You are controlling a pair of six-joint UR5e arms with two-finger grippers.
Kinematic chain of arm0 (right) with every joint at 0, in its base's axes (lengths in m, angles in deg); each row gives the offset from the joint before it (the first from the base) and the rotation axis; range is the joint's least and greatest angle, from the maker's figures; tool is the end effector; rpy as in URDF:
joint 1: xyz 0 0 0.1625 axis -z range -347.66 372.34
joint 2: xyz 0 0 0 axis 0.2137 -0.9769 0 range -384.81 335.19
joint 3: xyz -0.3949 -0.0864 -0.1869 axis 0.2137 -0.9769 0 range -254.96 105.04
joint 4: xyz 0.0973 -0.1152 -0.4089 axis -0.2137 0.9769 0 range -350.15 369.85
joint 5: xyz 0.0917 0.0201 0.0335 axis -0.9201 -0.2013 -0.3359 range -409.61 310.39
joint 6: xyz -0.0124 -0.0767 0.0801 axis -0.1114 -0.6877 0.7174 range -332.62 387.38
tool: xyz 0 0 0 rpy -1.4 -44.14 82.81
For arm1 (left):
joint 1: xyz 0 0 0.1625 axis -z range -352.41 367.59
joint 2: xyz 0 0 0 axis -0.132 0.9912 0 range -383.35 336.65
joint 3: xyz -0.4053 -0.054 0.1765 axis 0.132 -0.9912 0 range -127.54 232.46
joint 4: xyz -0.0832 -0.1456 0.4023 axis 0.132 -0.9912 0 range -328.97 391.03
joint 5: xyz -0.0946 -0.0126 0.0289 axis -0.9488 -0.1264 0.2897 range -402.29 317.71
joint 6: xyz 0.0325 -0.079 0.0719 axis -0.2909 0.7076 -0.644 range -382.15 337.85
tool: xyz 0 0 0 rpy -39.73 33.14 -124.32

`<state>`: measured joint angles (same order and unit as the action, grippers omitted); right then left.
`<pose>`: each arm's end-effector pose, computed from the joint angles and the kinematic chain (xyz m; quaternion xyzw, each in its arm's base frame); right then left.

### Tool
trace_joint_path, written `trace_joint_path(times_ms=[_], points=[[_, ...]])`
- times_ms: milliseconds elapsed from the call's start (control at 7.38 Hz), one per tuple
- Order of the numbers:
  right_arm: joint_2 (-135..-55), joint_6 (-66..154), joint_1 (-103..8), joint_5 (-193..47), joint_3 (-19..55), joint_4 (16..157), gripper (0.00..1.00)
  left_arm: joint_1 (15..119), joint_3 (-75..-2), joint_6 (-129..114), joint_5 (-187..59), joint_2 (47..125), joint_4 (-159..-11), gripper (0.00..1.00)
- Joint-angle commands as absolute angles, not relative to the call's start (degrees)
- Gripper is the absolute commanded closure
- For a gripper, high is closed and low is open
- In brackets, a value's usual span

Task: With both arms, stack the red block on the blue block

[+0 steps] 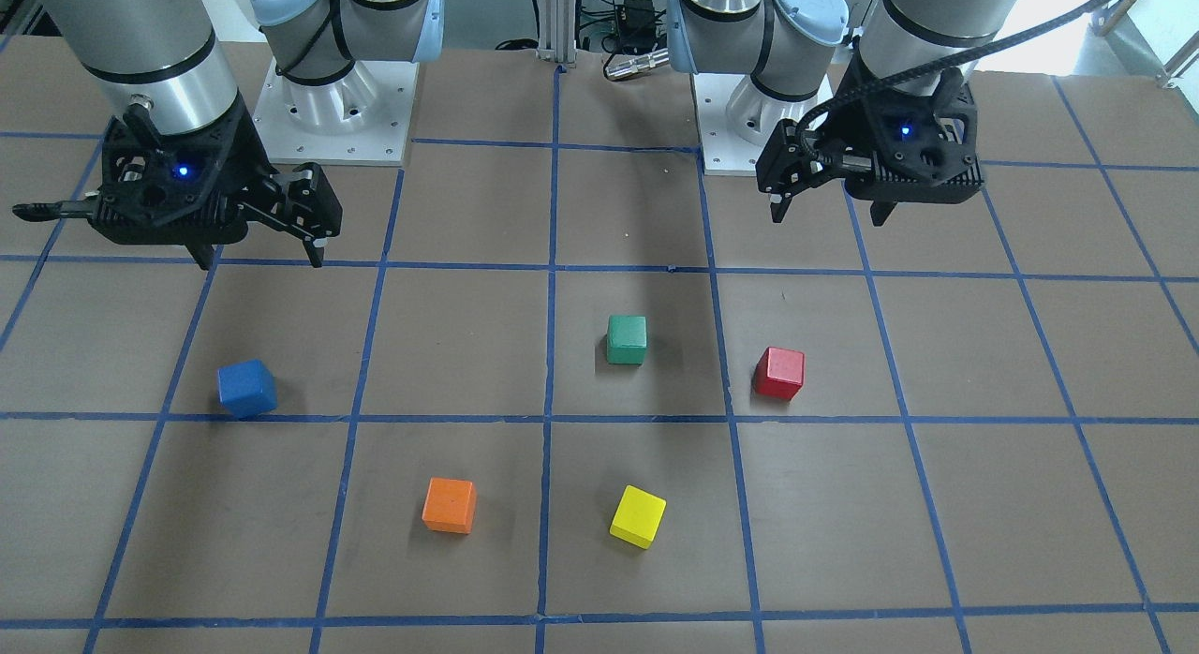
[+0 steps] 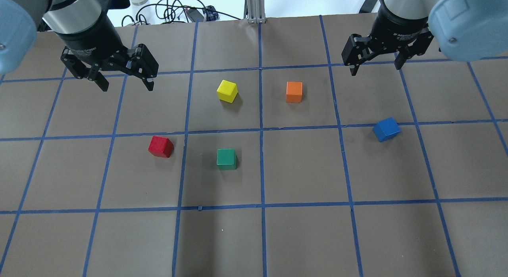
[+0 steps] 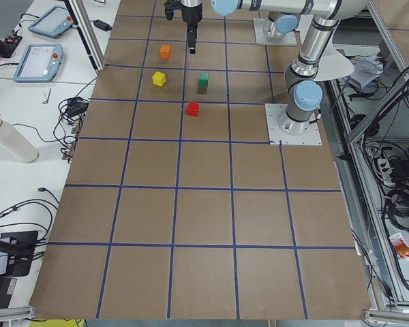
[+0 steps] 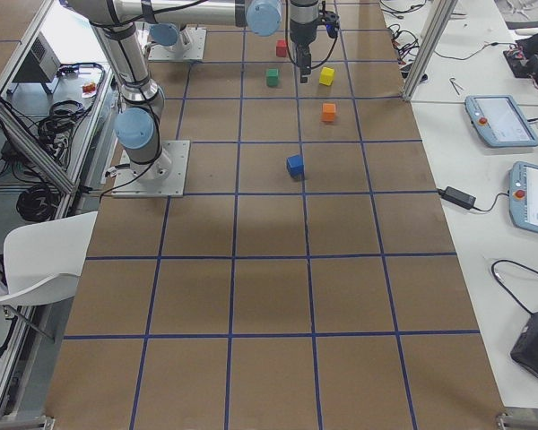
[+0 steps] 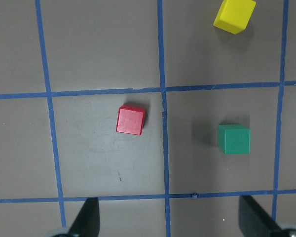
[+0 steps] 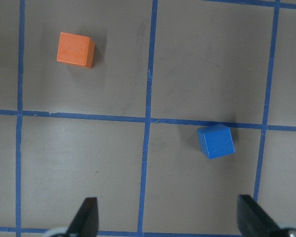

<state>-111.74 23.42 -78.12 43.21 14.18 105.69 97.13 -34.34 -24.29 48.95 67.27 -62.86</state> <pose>0.1321 -0.5440 0.4862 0.0377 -0.9985 0.0309 0.0256 -0.1268 -0.5175 0.5126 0.0149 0.9998 0.0116 0.0105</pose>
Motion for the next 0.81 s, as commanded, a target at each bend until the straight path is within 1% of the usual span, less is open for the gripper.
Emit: trace_joint_path(times_ms=[0,407,678], points=[[-111.74,23.25,-78.10,46.08,14.16,105.66,0.00,97.06,-34.38,-24.26,48.95,67.35,-62.75,0.00],[-111.74,24.03,-77.57,45.57,13.99,105.31,0.00,97.06,-34.46,-24.26,48.94,67.70,-62.14,0.00],[-111.91,29.98,-76.69,45.40,13.99,104.08,0.00,97.23,-34.47,-24.26,48.95,67.79,-62.22,0.00]])
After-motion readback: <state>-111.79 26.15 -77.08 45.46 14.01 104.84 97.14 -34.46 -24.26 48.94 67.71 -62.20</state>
